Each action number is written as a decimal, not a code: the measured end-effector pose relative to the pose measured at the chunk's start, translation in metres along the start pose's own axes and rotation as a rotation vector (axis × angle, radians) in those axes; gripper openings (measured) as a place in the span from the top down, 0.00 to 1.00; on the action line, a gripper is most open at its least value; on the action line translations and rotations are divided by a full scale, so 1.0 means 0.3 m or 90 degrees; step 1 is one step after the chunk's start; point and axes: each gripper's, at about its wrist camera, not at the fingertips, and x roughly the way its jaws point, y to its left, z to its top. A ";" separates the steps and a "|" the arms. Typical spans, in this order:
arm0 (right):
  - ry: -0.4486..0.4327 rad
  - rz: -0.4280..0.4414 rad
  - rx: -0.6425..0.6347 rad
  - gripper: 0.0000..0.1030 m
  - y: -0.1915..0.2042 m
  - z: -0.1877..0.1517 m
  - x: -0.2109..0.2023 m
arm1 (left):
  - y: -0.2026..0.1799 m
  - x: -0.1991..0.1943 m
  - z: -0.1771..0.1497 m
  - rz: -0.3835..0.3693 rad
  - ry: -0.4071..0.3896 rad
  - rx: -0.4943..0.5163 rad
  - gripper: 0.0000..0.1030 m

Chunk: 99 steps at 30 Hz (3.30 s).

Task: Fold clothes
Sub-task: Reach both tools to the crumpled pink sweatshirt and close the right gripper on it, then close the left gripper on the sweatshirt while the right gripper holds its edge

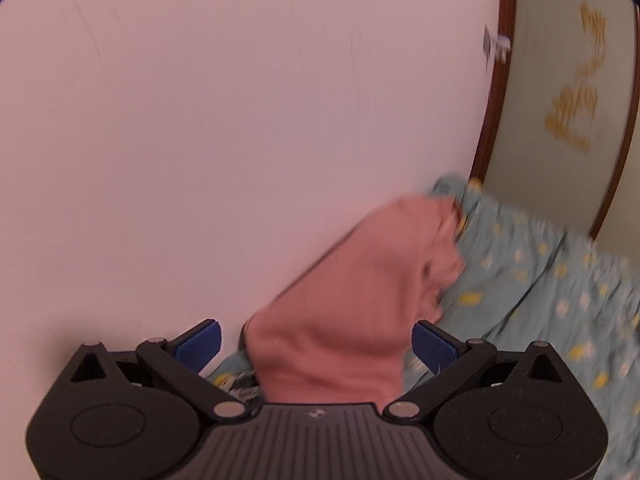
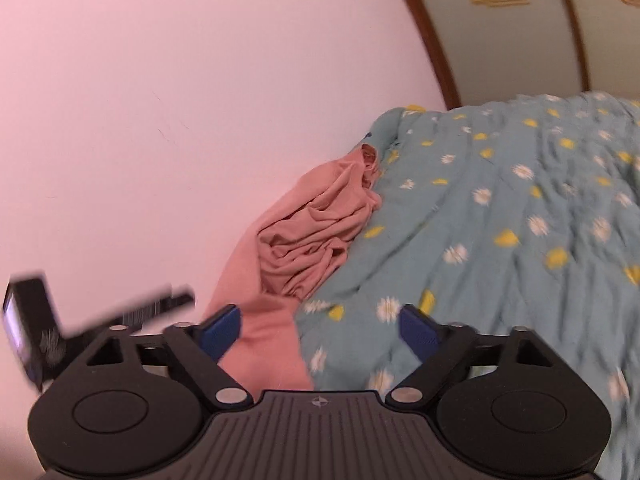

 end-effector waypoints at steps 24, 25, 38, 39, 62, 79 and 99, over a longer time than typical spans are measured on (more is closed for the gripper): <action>0.058 0.033 0.202 0.98 -0.071 0.259 0.712 | 0.088 0.116 0.012 -0.093 -0.033 -0.063 0.00; 0.046 0.023 0.178 0.98 -0.068 0.269 0.653 | 0.083 0.109 0.012 -0.094 -0.035 -0.058 0.00; -0.138 -0.171 0.030 0.99 -0.265 0.078 -0.286 | -0.051 -0.074 -0.029 -0.182 -0.034 0.042 0.00; -0.150 -0.196 0.017 0.99 -0.288 0.030 -0.327 | -0.070 -0.080 -0.040 -0.199 -0.025 0.053 0.00; -0.205 -0.189 0.239 0.61 -0.791 -0.264 -0.467 | -0.873 0.115 -0.137 -0.210 0.174 0.351 0.43; -0.192 -0.118 0.339 0.58 -0.896 -0.285 -0.417 | -0.594 -0.072 0.260 -0.036 -0.052 0.234 0.95; -0.028 -0.021 0.078 0.80 -0.561 -0.315 0.046 | -0.346 -0.236 0.133 -0.249 0.063 0.150 0.96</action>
